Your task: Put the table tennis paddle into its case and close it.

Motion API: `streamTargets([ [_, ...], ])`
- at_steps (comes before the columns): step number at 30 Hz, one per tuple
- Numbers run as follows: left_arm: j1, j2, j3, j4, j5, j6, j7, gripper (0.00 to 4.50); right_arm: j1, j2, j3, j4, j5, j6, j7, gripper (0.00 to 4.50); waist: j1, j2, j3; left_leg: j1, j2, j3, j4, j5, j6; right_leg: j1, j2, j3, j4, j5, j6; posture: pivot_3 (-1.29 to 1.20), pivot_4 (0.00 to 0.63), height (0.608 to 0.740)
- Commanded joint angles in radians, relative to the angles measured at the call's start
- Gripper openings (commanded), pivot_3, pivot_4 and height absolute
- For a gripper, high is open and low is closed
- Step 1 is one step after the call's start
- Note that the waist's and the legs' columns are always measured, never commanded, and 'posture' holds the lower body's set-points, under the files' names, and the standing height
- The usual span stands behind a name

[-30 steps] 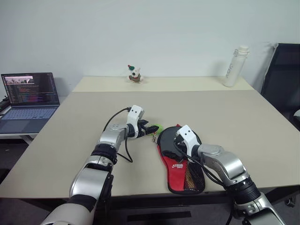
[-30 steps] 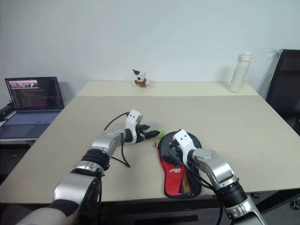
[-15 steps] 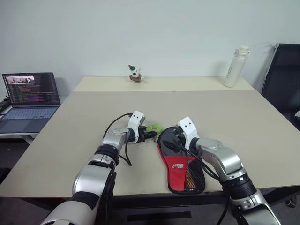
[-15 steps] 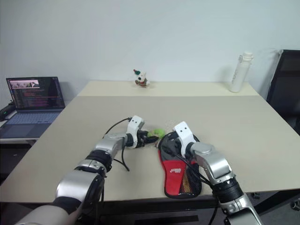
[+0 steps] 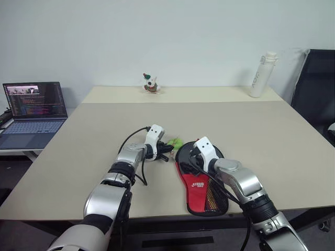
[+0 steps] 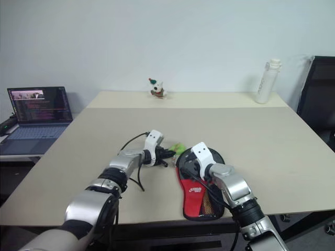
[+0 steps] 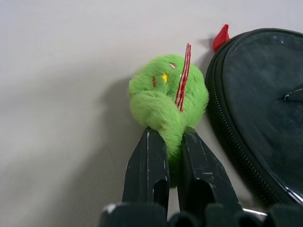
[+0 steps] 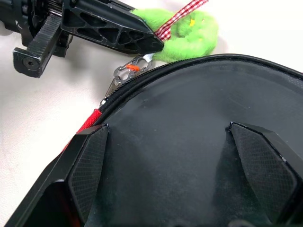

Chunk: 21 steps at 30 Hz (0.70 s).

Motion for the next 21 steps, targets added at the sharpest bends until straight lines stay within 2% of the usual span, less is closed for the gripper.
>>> streamTargets([
  [1, -0.051, -0.008, 0.003, 0.022, 0.029, -0.05, 0.074, 0.01, 0.029, -0.004, 0.033, 0.04, -0.006, 0.038, 0.04, 4.5, 0.0, 0.0, 0.0, 0.001, 0.0, 0.0, 0.0, 0.0, 0.0, 0.001, 0.0, 0.0, 0.0, 0.0, 0.0, 0.0, 0.15, 0.74],
  [15, -0.179, -0.092, -0.022, 0.169, 0.157, -0.17, 0.326, 0.01, 0.089, -0.018, 0.047, 0.039, -0.039, 0.081, 0.068, 4.5, 0.0, -0.004, -0.004, 0.004, 0.0, 0.0, 0.0, 0.0, 0.0, 0.003, 0.0, 0.0, 0.001, 0.0, 0.0, 0.0, 0.15, 0.74],
  [21, -0.23, -0.138, -0.032, 0.194, 0.211, -0.199, 0.371, 0.01, 0.136, -0.047, 0.065, -0.047, -0.034, 0.162, 0.076, 4.5, 0.001, -0.005, -0.004, 0.004, 0.0, 0.0, 0.0, 0.0, 0.0, 0.004, 0.0, 0.0, 0.001, 0.0, 0.0, 0.0, 0.15, 0.74],
])
